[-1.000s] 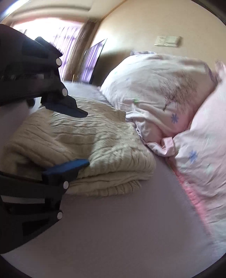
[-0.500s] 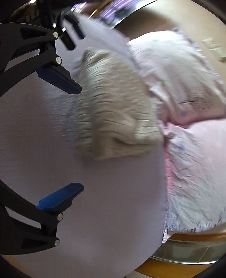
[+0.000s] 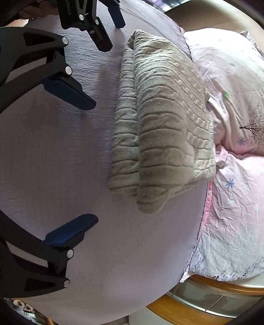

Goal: Fold small clothes

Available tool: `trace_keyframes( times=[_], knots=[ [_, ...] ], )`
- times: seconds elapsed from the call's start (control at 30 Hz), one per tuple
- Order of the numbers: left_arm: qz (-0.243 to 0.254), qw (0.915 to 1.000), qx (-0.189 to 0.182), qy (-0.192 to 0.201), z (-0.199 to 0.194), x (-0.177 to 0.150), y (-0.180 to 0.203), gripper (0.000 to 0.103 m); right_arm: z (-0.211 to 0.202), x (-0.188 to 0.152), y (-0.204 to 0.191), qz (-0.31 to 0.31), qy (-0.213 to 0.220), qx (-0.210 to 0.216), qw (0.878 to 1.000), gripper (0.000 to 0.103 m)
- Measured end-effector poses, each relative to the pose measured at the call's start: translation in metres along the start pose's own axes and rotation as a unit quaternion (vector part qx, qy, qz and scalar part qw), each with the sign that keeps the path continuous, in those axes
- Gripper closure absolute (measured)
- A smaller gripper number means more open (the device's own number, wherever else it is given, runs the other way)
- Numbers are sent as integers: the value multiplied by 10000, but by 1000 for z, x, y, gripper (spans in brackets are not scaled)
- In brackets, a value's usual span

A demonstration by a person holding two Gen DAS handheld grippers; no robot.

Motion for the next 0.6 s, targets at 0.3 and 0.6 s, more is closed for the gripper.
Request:
trace_keyframes(
  times=[0.3, 0.6],
  knots=[
    [231, 9995, 221, -80, 4, -1, 2, 2, 1, -1, -7, -12, -65, 132, 9999, 1],
    [258, 9994, 212, -100, 4, -1, 2, 2, 2, -1, -7, -25, -72, 161, 9998, 1]
  ],
)
Point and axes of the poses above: each gripper's, at about its wrist camera, not at the fingertips, and z roughly the way its jaws point, y to its right, x to its top, the point moved 9 cm from there along z, roughly the way its jaws point, and after that the axes turned 6 degrees about -z, right-handed, at the moved point
